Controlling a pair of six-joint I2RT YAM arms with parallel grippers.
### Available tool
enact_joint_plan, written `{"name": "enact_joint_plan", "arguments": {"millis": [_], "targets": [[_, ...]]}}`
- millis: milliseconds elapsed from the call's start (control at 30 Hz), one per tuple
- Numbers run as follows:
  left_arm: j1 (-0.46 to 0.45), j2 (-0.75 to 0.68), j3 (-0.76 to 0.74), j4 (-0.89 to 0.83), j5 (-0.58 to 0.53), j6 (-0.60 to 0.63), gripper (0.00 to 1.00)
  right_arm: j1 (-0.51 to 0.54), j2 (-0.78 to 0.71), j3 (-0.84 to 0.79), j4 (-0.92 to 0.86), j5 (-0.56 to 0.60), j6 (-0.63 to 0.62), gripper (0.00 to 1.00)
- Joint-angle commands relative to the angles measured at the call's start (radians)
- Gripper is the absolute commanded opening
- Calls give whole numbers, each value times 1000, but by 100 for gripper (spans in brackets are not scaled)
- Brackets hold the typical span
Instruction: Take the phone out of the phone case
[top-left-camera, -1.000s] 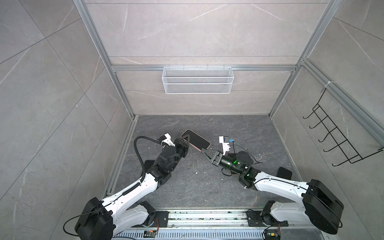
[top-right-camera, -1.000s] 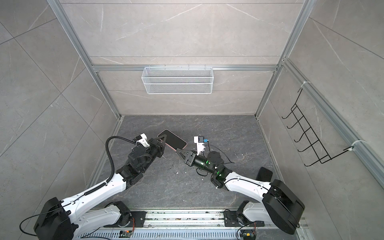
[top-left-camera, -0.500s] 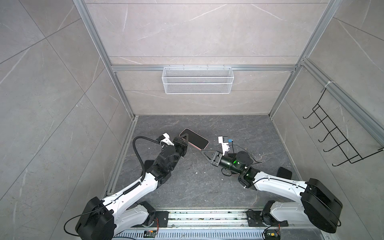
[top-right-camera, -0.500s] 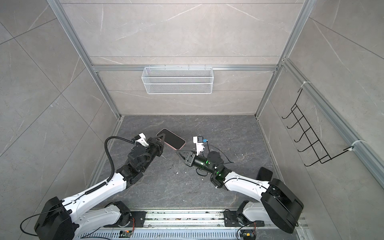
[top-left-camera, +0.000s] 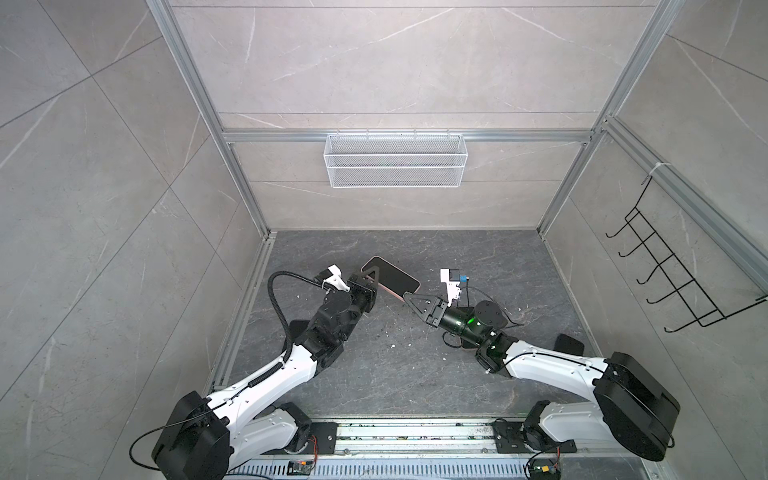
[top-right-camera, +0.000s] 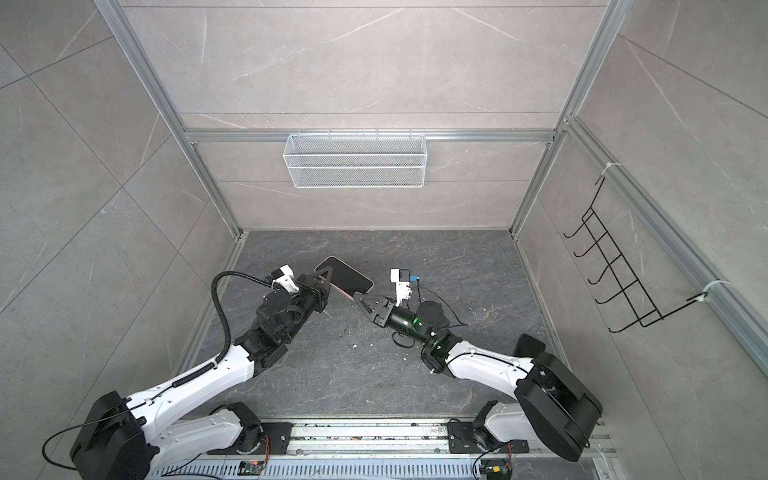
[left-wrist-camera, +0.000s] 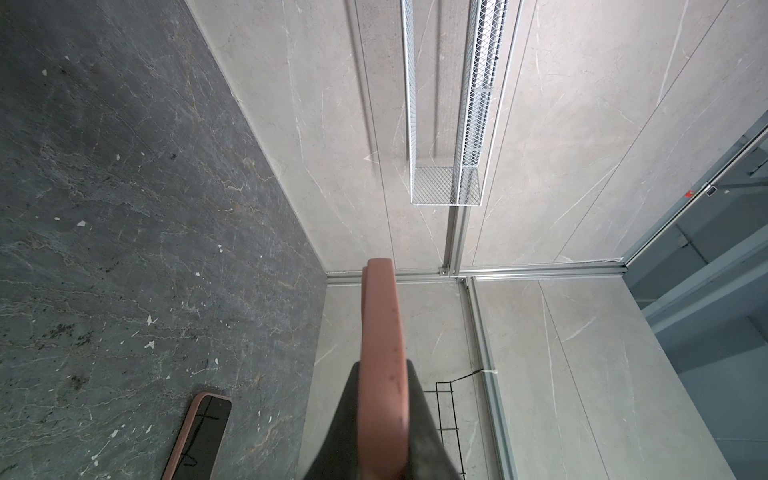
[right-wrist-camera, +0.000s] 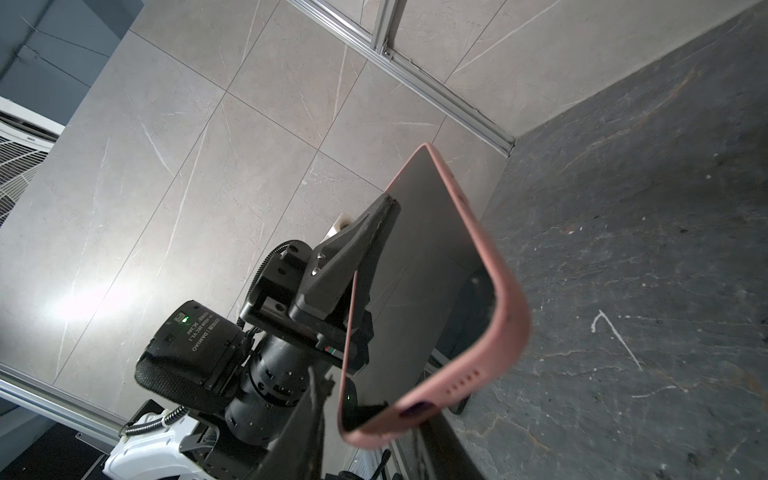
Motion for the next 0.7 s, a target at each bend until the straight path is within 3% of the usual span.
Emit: {"name": "enact_joint_plan", "arguments": {"millis": [0,400,667], "targets": [[-2,5,7,125,1,6,0,-3,10,9,57,-16,21,33],[-5,26,23,126,13,10,0,-6,42,-4,84,-21,26,6],[-4,22,36,103,17,13,0,-18,59,-15,73,-24,-20,0]]}}
